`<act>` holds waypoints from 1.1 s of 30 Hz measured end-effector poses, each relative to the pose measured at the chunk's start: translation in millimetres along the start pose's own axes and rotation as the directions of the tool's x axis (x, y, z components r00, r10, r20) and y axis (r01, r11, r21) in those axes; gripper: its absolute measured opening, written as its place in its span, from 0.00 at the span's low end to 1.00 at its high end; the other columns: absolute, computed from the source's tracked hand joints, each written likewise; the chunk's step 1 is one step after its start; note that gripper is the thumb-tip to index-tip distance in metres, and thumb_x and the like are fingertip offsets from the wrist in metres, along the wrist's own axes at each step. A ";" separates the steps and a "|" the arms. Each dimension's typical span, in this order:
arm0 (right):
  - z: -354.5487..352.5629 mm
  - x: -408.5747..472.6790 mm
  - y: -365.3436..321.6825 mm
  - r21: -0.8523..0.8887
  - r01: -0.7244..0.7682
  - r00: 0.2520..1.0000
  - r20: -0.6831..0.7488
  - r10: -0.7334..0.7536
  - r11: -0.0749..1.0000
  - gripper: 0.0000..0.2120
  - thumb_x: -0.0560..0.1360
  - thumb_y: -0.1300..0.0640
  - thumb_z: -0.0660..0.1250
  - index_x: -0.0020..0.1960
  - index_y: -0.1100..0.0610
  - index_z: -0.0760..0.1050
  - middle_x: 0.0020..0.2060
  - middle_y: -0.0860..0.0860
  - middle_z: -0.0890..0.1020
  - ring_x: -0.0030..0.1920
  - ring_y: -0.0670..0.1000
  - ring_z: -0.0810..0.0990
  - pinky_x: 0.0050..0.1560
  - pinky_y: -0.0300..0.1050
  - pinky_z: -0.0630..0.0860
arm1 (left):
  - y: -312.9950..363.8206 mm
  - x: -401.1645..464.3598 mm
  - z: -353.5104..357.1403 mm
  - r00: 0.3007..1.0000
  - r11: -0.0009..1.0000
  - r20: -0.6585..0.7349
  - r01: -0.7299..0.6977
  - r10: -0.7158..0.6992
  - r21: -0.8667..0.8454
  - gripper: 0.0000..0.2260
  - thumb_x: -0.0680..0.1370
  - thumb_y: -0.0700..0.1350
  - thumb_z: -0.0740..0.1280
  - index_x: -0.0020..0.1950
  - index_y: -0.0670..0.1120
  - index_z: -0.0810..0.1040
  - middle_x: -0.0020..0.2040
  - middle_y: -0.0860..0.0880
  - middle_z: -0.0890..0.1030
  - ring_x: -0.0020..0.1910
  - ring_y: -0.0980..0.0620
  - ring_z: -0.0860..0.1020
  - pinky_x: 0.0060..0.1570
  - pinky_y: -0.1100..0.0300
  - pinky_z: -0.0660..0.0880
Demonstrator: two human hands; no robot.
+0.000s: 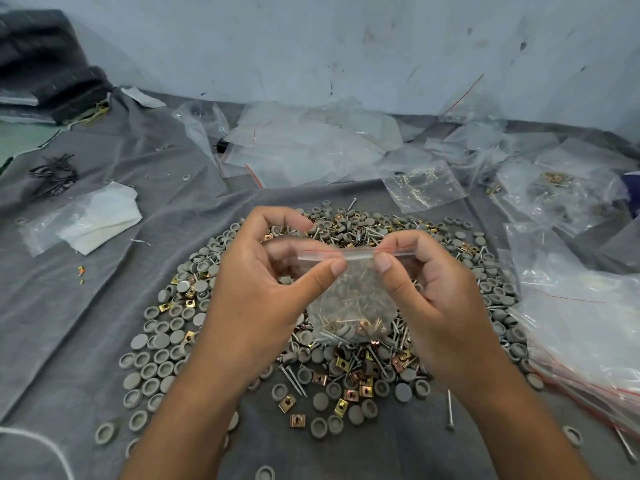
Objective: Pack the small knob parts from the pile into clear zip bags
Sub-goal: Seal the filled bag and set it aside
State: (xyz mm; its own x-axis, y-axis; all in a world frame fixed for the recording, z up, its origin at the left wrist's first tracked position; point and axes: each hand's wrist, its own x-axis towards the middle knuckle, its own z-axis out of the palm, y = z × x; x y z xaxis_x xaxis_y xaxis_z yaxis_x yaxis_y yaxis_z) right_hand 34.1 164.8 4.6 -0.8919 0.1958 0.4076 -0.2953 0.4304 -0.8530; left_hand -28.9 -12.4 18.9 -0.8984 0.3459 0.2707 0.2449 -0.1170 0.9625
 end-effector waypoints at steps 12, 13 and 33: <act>1.1 2.3 -1.7 0.333 -0.011 0.999 -0.046 0.028 0.943 0.04 0.79 0.57 0.70 0.53 0.54 0.76 0.42 0.44 0.84 0.40 0.41 0.83 0.38 0.33 0.79 | 1.2 3.5 -3.2 0.997 0.989 -0.075 -0.008 -0.003 -0.146 0.21 0.65 0.44 0.78 0.54 0.46 0.74 0.44 0.46 0.87 0.43 0.50 0.86 0.42 0.62 0.80; 0.2 2.2 -1.5 0.343 -0.014 0.998 -0.045 0.032 0.939 0.04 0.79 0.58 0.69 0.53 0.54 0.76 0.42 0.43 0.84 0.40 0.40 0.83 0.38 0.33 0.79 | 1.1 4.3 -3.2 0.997 0.989 -0.080 -0.008 -0.004 -0.150 0.21 0.65 0.44 0.78 0.54 0.46 0.74 0.44 0.46 0.87 0.43 0.51 0.85 0.42 0.63 0.80; 2.3 3.0 -6.9 0.335 -0.051 0.995 -0.067 0.078 0.941 0.13 0.75 0.53 0.73 0.58 0.50 0.75 0.49 0.49 0.85 0.51 0.48 0.85 0.48 0.39 0.81 | -5.7 3.3 1.9 0.999 0.992 -0.028 -0.036 0.033 -0.118 0.16 0.71 0.40 0.74 0.54 0.48 0.72 0.43 0.50 0.84 0.43 0.53 0.82 0.44 0.59 0.80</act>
State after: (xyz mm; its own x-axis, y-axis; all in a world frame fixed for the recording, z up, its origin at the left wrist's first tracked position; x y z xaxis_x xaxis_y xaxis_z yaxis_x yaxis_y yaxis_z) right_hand 32.7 160.4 10.9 -0.8872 0.2876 0.3607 -0.3470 0.0993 -0.9326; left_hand -32.6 -8.8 14.4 -0.8998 0.3153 0.3016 0.2324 -0.2387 0.9429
